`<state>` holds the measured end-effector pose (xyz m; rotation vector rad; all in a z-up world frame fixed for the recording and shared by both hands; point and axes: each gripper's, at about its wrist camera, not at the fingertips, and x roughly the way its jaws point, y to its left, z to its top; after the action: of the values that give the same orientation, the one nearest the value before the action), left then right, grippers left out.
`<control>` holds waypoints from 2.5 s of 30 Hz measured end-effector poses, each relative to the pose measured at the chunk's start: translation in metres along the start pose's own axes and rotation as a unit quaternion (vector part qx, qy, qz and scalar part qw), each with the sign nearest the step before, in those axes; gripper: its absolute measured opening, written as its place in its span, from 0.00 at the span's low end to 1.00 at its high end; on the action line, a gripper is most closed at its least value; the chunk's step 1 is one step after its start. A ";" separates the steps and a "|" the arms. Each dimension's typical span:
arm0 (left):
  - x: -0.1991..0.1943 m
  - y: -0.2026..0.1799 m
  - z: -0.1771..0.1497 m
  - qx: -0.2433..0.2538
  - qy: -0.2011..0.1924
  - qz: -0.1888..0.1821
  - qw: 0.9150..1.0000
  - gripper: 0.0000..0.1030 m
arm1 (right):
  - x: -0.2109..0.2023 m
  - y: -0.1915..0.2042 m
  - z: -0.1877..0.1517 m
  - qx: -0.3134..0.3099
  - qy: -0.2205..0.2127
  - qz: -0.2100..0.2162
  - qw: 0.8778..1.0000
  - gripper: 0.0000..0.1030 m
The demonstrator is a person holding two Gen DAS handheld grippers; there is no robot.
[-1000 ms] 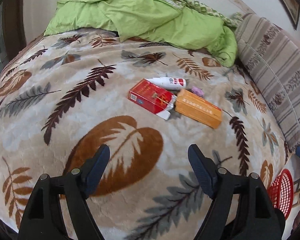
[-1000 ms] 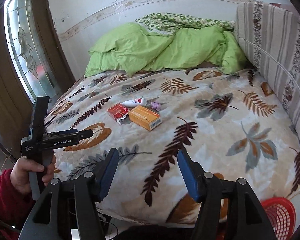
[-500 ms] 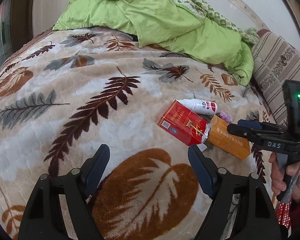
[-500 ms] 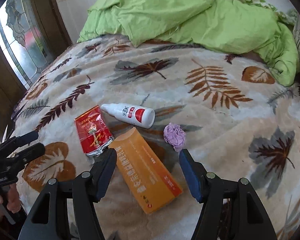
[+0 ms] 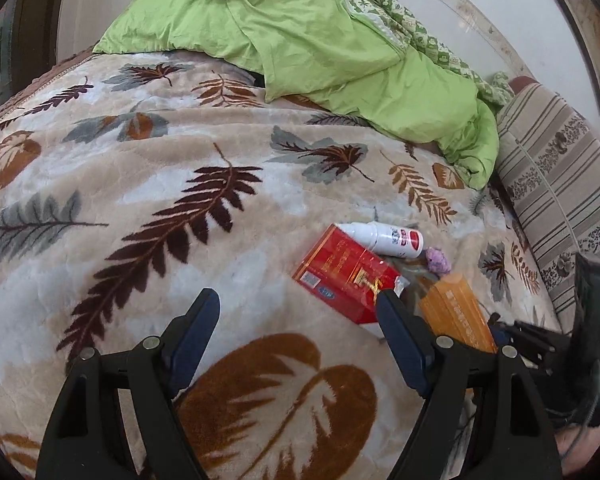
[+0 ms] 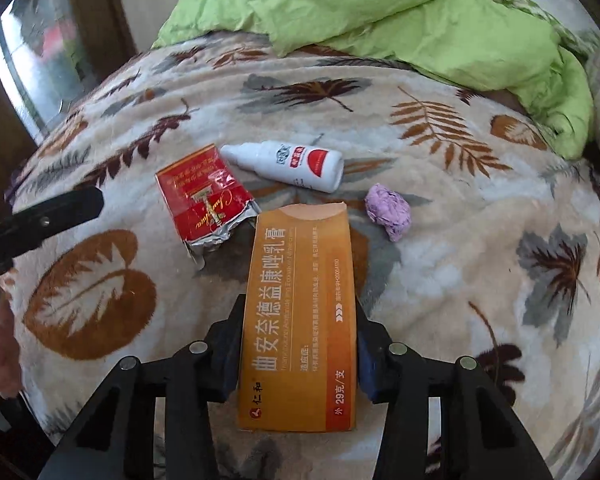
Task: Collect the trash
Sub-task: 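Grasp the orange ointment box with the right tool, then grasp the red cigarette pack with the left tool while the right tool holds the orange box, then hold the red cigarette pack in the left tool while the right tool holds the orange box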
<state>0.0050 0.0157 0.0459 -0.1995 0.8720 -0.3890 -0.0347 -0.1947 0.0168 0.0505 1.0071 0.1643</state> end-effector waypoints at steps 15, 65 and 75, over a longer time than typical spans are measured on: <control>0.051 -0.047 -0.001 0.084 0.117 -0.173 0.974 0.77 | -0.061 -0.055 -0.034 0.213 -0.114 0.016 0.970 0.48; 0.024 -0.087 -0.026 0.201 0.029 0.001 0.979 0.64 | -0.078 -0.051 -0.033 0.186 -0.144 -0.009 0.972 0.48; -0.090 -0.050 -0.048 0.140 -0.083 0.097 0.982 0.65 | -0.108 0.016 -0.060 0.100 -0.172 -0.010 0.980 0.48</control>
<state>-0.0965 0.0065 0.0955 0.1119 0.6568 -0.3033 -0.1440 -0.1982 0.0769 0.2441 0.6756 0.0322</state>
